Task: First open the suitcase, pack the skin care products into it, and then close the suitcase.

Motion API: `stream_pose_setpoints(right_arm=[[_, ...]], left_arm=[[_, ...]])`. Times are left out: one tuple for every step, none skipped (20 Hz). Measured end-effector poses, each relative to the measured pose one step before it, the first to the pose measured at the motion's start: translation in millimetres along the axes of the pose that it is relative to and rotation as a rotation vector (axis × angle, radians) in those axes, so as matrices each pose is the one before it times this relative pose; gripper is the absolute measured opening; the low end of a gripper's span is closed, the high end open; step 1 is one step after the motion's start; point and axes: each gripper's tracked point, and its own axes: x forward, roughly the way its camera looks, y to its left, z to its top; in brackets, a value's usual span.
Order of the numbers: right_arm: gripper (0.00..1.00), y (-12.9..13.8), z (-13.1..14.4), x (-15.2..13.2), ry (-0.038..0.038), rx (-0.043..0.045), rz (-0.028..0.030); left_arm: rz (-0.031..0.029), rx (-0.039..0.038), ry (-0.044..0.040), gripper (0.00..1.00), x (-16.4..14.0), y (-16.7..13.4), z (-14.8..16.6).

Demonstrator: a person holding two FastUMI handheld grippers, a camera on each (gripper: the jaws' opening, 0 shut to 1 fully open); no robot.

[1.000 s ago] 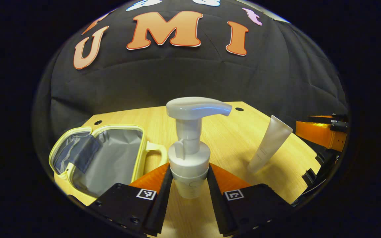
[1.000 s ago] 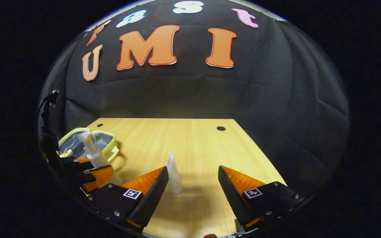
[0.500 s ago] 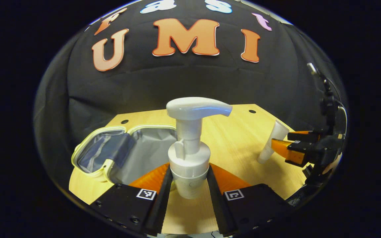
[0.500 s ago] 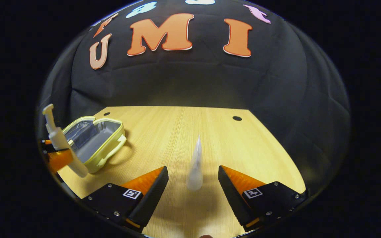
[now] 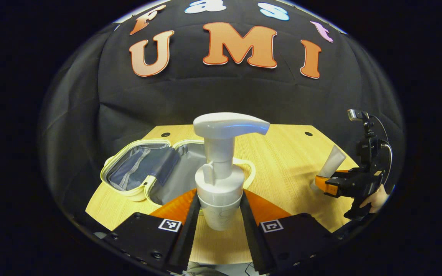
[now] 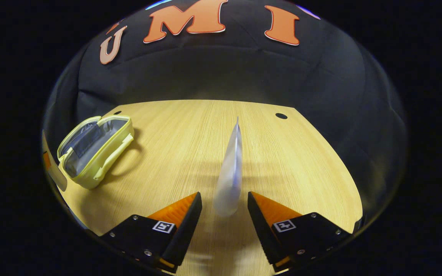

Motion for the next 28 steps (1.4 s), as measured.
stream_pose_setpoints(right_arm=[[0.70,-2.14,-3.02,3.97,0.01458,-0.00766,-0.01161],[0.65,0.80,-3.88,3.77,0.01700,0.00376,0.00328],[0.59,-1.20,-0.83,5.79,0.00781,0.00854,-0.00262],[0.49,0.08,2.65,-2.23,0.00108,0.01149,-0.00001],[0.47,-0.72,0.09,1.31,0.01433,0.01698,0.00122],[0.44,-1.70,1.32,-2.14,0.01270,0.02238,0.00241],[0.43,0.29,-0.54,-2.50,0.01662,0.02473,0.00614],[0.39,1.19,-0.78,-1.20,0.01421,0.02102,0.00823],[0.39,0.23,2.46,-3.48,0.00618,0.02419,0.00227],[0.38,1.24,2.75,-5.71,0.00233,0.01951,0.00726],[0.38,2.25,3.70,-4.60,0.00122,0.01721,0.00588],[0.38,3.12,1.46,-4.73,0.00644,0.01051,0.00630],[0.38,2.79,3.08,-5.04,0.00664,0.01388,0.00176],[0.38,4.46,1.91,-4.65,0.00738,0.01526,0.00548],[0.38,4.74,2.52,-5.56,0.00332,0.01797,0.00604],[0.38,4.79,3.02,-7.07,0.00330,0.01305,0.00609],[0.38,5.03,0.32,-4.89,-0.00379,0.00643,0.00134],[0.38,4.34,1.51,-5.21,-0.00786,0.00175,-0.00128],[0.38,3.05,2.79,-5.56,-0.00648,0.00158,-0.00451],[0.38,3.32,1.15,-5.44,-0.00469,0.00560,-0.00388],[0.38,3.00,0.08,-4.70,-0.00072,0.00734,-0.00415],[0.38,2.62,-0.61,-4.36,-0.00530,0.00715,-0.00899],[0.38,1.00,-1.87,-4.85,-0.00396,0.00406,-0.01224],[0.38,1.41,-3.68,-3.89,0.00171,0.00232,-0.01142],[0.38,0.64,-2.23,-4.16,-0.00017,0.00525,-0.01194],[0.38,1.38,-4.13,-4.66,0.00384,0.00335,-0.01186],[0.38,1.69,-2.83,-3.51,0.00105,0.00301,-0.01289],[0.38,-0.14,-2.61,-3.26,-0.00431,0.00388,-0.01518]], left_arm=[[0.00173,0.00279,0.00450,0.60,0.61,1.52,0.79],[-0.00099,0.00244,0.00108,0.60,0.08,0.62,0.56],[-0.00364,0.00380,0.00042,0.60,0.42,0.01,2.57],[-0.00412,0.00267,0.00054,0.60,1.01,0.95,1.95],[-0.00396,-0.00277,0.00117,0.60,1.29,1.48,2.99],[-0.00749,-0.00509,0.00268,0.60,2.01,1.84,1.96],[-0.00914,-0.00400,-0.00200,0.60,1.61,3.23,5.36],[-0.01180,0.00170,-0.00209,0.60,3.42,3.41,6.12],[-0.01471,0.00763,0.00581,0.60,2.84,4.95,6.34],[-0.01885,0.01074,0.00972,0.60,4.59,5.60,6.09],[-0.01927,0.01369,0.01412,0.60,4.50,7.11,7.73],[-0.01803,0.01358,0.01779,0.60,6.31,9.38,5.02],[-0.01718,0.01268,0.02629,0.60,6.01,10.14,5.62],[-0.01968,0.01400,0.03416,0.60,6.01,9.80,3.57],[-0.01752,0.01372,0.04025,0.61,5.44,9.36,1.44],[-0.01688,0.01446,0.04011,0.60,7.08,9.92,1.67],[-0.02217,0.01106,0.03441,0.60,6.96,8.81,3.99],[-0.02069,0.00827,0.04520,0.60,3.72,7.14,2.20],[-0.02112,0.00344,0.04808,0.60,4.04,6.34,-0.88],[-0.02310,-0.00037,0.04933,0.60,6.67,5.30,-0.62],[-0.02157,0.00041,0.04871,0.60,7.14,4.40,-2.00],[-0.01964,0.00318,0.03284,0.61,6.46,5.01,-0.04],[-0.01372,0.00348,0.04018,0.60,8.84,0.63,-1.78],[-0.01020,0.00780,0.03963,0.61,9.07,3.93,-0.42],[-0.01023,0.01152,0.03385,0.61,6.52,6.49,-1.59],[-0.00375,0.01286,0.01943,0.61,6.16,4.44,1.25],[-0.00809,0.03085,0.02724,0.61,6.99,3.74,0.25],[-0.00312,0.03135,0.03298,0.61,4.61,2.96,1.02]])
